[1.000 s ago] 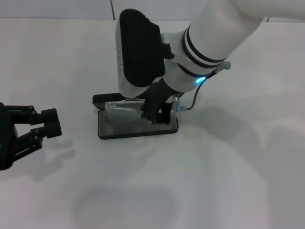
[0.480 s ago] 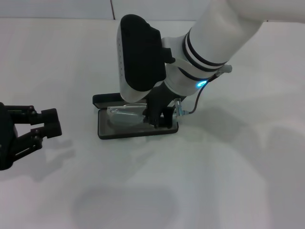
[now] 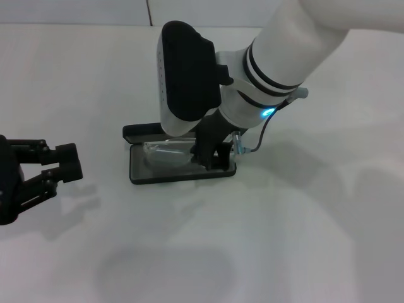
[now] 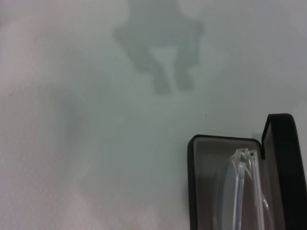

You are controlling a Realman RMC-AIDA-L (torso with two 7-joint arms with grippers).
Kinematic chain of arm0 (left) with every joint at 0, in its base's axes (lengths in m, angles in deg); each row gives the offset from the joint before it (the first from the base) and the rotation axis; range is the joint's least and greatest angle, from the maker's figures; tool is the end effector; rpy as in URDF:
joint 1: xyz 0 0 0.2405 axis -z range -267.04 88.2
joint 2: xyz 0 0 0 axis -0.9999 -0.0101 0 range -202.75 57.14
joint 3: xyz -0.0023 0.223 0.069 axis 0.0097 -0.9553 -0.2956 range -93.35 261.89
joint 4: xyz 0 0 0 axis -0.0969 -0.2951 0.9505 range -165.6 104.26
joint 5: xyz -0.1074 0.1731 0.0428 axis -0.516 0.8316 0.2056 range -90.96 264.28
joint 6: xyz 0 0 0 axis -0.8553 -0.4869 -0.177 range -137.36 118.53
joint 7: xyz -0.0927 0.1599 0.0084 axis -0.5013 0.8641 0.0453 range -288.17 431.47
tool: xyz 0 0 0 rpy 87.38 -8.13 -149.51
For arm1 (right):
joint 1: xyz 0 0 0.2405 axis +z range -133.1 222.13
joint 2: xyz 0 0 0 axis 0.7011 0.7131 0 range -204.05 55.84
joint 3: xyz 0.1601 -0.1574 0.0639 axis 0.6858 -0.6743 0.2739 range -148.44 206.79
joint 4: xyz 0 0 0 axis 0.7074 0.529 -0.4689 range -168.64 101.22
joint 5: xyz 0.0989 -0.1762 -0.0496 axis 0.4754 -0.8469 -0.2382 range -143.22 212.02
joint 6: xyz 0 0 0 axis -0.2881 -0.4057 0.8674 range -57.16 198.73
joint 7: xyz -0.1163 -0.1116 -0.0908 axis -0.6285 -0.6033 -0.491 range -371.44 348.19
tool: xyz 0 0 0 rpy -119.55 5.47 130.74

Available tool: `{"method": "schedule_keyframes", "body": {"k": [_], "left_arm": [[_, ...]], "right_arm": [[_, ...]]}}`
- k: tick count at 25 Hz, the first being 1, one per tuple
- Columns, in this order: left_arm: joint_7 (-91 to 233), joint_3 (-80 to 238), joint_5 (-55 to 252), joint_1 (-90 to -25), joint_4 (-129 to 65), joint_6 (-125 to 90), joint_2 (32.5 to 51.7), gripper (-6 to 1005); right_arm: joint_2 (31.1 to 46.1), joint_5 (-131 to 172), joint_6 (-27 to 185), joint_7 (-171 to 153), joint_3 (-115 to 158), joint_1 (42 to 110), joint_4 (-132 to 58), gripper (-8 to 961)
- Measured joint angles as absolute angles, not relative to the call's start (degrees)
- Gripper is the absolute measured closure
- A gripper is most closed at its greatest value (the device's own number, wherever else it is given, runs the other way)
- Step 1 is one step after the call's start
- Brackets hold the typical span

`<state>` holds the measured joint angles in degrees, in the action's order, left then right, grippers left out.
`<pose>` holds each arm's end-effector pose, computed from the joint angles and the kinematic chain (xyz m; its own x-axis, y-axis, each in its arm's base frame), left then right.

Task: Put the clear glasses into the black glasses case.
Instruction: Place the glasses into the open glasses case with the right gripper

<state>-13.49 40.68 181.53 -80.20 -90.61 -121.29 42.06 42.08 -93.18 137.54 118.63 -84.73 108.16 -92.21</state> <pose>-0.2356 0.2428 0.0750 0.7464 0.2188 0.6286 0.3795 -0.9157 -0.1319 0.0448 0.3495 -0.1443 0.8981 0.1925 0.3954 0.2420 -0.9670 -0.0790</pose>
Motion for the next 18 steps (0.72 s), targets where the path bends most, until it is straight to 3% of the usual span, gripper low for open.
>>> {"method": "schedule_keyframes", "body": {"k": [18], "left_arm": [[-13.42,40.68,181.67,-80.28,-90.61,-121.29,42.15,760]], "right_arm": [[42.08,-92.76,136.53,118.15,-84.81,107.98,-92.22,889]]}}
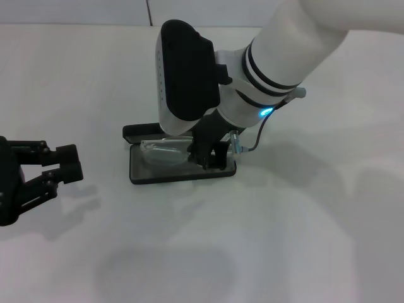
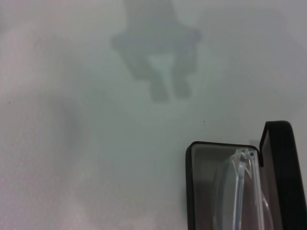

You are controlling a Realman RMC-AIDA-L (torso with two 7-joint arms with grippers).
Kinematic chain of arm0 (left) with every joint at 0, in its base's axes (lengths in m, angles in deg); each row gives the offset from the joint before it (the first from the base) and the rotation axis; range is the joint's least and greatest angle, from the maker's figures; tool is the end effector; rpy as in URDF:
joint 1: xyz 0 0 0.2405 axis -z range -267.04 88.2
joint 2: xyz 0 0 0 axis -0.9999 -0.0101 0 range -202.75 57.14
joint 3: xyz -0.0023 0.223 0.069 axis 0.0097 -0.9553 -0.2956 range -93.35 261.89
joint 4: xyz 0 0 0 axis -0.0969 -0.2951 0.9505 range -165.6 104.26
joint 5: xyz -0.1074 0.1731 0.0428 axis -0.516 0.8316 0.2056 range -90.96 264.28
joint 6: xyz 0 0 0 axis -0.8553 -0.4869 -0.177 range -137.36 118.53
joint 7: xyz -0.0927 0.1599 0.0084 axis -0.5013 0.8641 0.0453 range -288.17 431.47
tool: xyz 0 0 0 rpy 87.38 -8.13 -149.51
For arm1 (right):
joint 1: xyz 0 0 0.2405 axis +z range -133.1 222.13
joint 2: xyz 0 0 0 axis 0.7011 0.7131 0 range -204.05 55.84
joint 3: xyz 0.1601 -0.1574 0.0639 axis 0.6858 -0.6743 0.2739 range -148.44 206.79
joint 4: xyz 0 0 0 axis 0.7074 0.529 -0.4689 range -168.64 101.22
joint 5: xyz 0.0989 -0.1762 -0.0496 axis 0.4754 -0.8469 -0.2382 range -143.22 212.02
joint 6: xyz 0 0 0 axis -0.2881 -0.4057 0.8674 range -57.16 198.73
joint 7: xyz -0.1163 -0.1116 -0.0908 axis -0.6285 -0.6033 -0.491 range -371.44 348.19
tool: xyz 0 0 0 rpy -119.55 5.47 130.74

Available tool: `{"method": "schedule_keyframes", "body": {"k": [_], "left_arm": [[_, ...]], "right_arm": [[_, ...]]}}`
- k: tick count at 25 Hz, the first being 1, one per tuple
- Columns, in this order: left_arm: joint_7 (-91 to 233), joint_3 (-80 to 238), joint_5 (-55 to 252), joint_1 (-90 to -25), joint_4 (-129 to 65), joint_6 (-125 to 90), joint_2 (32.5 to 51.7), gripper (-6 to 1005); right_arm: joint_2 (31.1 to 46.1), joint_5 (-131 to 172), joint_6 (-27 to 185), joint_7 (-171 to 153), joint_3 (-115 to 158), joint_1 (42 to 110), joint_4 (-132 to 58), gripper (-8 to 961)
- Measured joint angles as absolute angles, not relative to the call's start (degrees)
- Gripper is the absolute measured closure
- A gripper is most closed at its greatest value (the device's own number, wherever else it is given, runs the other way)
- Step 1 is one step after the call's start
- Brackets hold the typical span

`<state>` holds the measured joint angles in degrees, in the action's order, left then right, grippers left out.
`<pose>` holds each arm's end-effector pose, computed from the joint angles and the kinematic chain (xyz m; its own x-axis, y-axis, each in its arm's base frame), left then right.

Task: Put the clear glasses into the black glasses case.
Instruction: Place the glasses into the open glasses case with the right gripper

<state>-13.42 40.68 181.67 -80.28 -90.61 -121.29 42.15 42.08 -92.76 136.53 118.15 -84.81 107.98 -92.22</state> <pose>-0.2360 0.2423 0.0743 0.7464 0.2205 0.6279 0.3807 -0.9154 -0.1312 0.0429 0.3502 -0.1455 0.9028 0.1986 0.3816 0.2480 -0.9651 -0.0845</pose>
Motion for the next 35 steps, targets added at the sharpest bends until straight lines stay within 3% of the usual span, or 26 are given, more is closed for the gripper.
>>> {"method": "schedule_keyframes", "body": {"k": [21,28,35], "left_arm": [[-13.26,41.29,182.05,-80.06,-90.61,-121.29,42.24,761],[-13.25,41.29,182.05,-80.16,-90.61,-121.29,42.24,762],[-12.38,41.42,182.00,-80.46,-90.59,-121.28,42.31,762]], "right_arm": [[42.08,-92.87,135.85,117.84,-85.18,108.29,-91.38,888],[42.08,-92.82,135.80,117.58,-85.22,108.03,-91.89,848],[42.08,-92.77,135.62,117.45,-84.70,105.32,-96.06,848]]}}
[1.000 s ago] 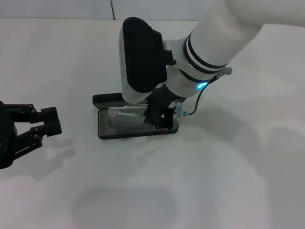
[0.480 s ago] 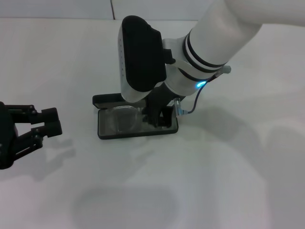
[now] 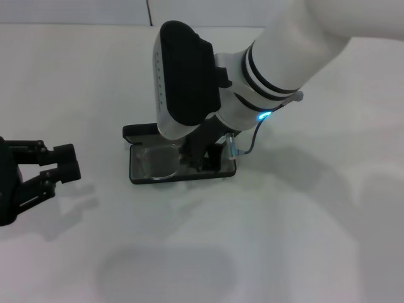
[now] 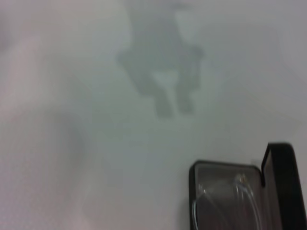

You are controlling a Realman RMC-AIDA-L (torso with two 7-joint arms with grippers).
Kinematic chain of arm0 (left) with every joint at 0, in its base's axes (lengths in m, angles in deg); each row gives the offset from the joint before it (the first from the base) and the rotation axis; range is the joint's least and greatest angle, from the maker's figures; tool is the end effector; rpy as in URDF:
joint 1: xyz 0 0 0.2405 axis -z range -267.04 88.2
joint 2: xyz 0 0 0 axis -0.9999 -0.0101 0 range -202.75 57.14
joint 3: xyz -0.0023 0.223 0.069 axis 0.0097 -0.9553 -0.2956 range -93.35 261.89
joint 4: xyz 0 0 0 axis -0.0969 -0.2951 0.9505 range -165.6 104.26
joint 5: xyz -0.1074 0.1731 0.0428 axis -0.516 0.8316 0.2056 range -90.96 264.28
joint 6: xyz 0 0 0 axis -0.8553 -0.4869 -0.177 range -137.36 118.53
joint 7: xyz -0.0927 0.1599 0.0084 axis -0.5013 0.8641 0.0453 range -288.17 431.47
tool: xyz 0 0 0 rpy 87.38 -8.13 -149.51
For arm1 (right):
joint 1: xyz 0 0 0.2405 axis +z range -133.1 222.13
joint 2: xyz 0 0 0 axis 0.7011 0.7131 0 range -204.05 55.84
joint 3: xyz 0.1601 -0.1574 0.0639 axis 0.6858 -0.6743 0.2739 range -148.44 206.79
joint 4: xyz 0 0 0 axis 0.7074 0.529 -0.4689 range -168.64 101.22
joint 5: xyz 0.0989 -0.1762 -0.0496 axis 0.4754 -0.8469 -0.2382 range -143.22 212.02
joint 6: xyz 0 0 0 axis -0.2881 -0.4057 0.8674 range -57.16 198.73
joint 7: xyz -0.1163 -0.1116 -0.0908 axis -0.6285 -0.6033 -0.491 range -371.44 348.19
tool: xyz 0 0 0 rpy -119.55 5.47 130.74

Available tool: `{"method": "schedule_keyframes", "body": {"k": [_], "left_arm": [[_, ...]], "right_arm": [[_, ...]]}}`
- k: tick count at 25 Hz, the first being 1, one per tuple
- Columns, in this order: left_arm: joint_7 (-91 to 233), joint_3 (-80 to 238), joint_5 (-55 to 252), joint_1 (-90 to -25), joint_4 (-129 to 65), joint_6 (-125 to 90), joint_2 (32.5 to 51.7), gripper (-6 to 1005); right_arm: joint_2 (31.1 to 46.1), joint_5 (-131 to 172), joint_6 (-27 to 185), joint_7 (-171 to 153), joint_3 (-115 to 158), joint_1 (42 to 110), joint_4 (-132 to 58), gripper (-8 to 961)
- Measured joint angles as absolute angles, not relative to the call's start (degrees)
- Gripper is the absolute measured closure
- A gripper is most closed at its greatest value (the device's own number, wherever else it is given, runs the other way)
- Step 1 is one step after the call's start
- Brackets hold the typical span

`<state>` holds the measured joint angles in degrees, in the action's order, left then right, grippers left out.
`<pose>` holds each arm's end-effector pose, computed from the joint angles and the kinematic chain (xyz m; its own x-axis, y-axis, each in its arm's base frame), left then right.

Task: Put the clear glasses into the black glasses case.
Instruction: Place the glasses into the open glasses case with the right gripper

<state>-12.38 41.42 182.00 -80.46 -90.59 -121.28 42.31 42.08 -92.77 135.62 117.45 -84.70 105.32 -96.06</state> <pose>-0.2380 0.2418 0.0753 0.7505 0.2074 0.6275 0.3773 -0.9140 -0.1492 0.0372 0.3440 -0.1455 0.9149 0.2229 0.3365 0.2673 -0.9593 -0.0912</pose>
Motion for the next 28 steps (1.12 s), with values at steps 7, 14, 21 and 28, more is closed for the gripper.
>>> {"method": "schedule_keyframes", "body": {"k": [7,14,21,28], "left_arm": [[-10.04,48.00,181.57,-80.52,-90.43,-121.28,43.99,762],[-9.34,51.46,180.92,-80.56,-90.40,-121.32,45.39,763],[-6.46,53.44,178.67,-78.64,-86.85,-121.30,46.66,763],[-4.05,53.22,179.54,-74.16,-82.17,-121.29,46.69,763]], "right_arm": [[42.08,-92.79,136.10,116.26,-79.40,97.35,-105.37,848],[42.00,-90.30,135.41,114.15,-70.87,85.52,-114.56,848],[41.65,-59.15,137.51,93.74,-52.21,69.94,-111.81,848],[41.49,-43.41,149.42,82.84,-41.07,67.58,-92.91,847]]}}
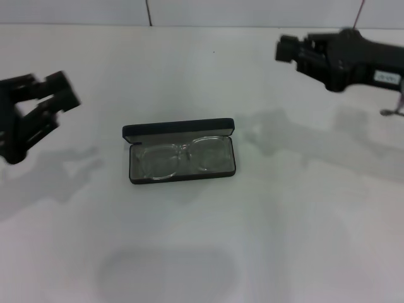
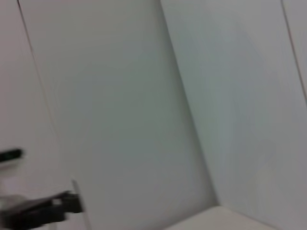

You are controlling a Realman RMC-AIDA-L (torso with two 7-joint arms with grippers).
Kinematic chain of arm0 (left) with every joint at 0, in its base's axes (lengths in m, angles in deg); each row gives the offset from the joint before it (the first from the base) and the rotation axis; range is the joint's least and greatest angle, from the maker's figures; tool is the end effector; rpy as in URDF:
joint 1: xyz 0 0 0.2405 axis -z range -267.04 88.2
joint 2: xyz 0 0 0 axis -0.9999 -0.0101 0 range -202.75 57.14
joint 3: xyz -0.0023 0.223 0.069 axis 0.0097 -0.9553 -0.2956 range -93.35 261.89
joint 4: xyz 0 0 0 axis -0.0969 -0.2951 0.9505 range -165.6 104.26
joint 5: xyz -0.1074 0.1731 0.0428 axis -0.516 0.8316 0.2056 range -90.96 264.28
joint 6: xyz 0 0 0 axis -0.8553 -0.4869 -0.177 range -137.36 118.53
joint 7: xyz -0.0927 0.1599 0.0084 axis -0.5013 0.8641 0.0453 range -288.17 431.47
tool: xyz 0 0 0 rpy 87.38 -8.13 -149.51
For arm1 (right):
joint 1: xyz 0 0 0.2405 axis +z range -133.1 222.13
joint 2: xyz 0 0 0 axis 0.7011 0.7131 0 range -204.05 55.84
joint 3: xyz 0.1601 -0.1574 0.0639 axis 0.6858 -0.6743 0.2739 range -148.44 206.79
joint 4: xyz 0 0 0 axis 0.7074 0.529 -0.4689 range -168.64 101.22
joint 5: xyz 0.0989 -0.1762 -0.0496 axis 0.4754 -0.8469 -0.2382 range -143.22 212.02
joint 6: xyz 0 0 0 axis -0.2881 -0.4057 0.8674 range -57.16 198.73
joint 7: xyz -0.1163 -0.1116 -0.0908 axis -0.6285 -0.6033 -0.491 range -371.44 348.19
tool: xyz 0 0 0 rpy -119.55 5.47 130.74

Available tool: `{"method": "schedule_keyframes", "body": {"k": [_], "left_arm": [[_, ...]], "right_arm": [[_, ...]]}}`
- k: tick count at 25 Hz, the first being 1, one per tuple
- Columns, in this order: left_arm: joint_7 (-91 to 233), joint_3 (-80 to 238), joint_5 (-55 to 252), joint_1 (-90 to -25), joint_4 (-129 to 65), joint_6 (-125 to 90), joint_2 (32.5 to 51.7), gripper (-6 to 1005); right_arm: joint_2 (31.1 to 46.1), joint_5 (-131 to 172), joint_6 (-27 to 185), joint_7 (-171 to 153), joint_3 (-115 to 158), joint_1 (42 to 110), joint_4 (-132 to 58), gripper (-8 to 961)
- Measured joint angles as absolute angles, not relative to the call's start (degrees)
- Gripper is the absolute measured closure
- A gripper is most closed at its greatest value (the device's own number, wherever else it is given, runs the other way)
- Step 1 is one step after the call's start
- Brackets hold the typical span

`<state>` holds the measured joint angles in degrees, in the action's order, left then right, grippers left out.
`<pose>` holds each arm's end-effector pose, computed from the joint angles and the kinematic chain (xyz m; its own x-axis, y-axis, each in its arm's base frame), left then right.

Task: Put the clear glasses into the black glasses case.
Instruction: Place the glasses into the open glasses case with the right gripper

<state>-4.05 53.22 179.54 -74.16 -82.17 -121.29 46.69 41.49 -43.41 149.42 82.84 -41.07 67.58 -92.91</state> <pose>-0.2219 0.2681 0.0798 0.6230 0.0196 0.7820 0.3740 -0.8855 -0.2758 0.1267 0.3540 0.0192 0.6775 -0.2045 -0.7065 -0.4054 -0.9053 -0.1268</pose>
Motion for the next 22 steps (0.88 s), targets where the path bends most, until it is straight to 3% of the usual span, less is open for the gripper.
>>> {"method": "schedule_keyframes", "body": {"k": [11,22], "left_arm": [[-0.17,53.14,188.30,-68.36,-76.54,-120.50,46.72,764],[1.50,53.19,190.54,-70.69,-75.68,-120.32,46.18,764]], "right_arm": [[41.79,-42.14,161.53,59.33,-40.07,72.20,-65.22,847],[42.08,-38.98,153.07,50.10,-58.86,74.44,-62.17,847]]}}
